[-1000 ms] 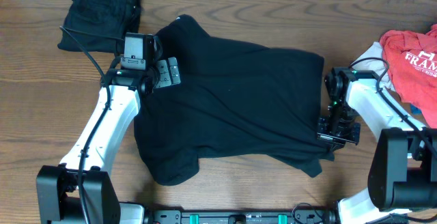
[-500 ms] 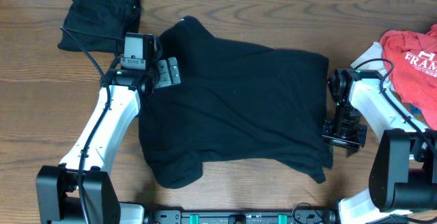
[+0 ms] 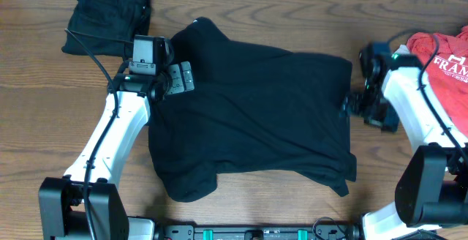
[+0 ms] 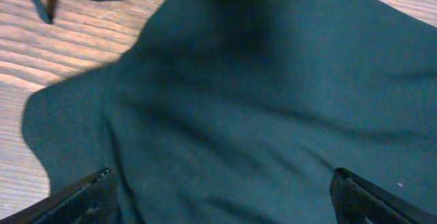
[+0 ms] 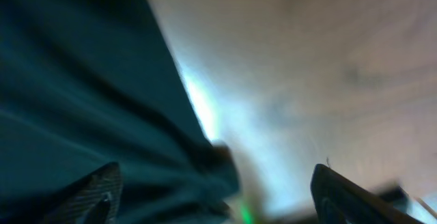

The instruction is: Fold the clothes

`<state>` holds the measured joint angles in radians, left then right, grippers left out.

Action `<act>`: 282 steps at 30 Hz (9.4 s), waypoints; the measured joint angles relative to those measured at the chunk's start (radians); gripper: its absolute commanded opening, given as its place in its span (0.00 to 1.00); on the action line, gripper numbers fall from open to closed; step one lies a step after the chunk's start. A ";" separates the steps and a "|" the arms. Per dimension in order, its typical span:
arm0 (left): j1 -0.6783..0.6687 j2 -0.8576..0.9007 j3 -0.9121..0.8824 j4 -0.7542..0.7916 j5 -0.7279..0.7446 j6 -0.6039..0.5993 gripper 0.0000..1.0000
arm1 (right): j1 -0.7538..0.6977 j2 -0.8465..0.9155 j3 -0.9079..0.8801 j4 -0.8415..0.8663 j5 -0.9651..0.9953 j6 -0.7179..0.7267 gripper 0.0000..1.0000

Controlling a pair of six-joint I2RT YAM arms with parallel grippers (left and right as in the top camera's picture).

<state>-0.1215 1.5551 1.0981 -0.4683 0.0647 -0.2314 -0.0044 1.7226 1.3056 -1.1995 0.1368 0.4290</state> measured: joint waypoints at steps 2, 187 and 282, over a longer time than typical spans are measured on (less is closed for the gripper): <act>0.000 0.000 0.000 0.000 0.015 0.000 1.00 | -0.001 -0.003 0.032 0.091 -0.065 -0.036 0.89; 0.002 -0.521 -0.740 -0.230 0.373 -0.399 0.30 | 0.125 -0.487 -0.818 0.452 -0.323 0.476 0.76; 0.002 -0.382 -0.480 0.133 0.053 -0.266 0.06 | 0.061 -0.463 -0.621 0.603 -0.173 0.228 0.01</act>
<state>-0.1200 1.1728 0.6182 -0.3351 0.1173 -0.4969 0.0563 1.2598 0.6846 -0.5964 -0.0364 0.6571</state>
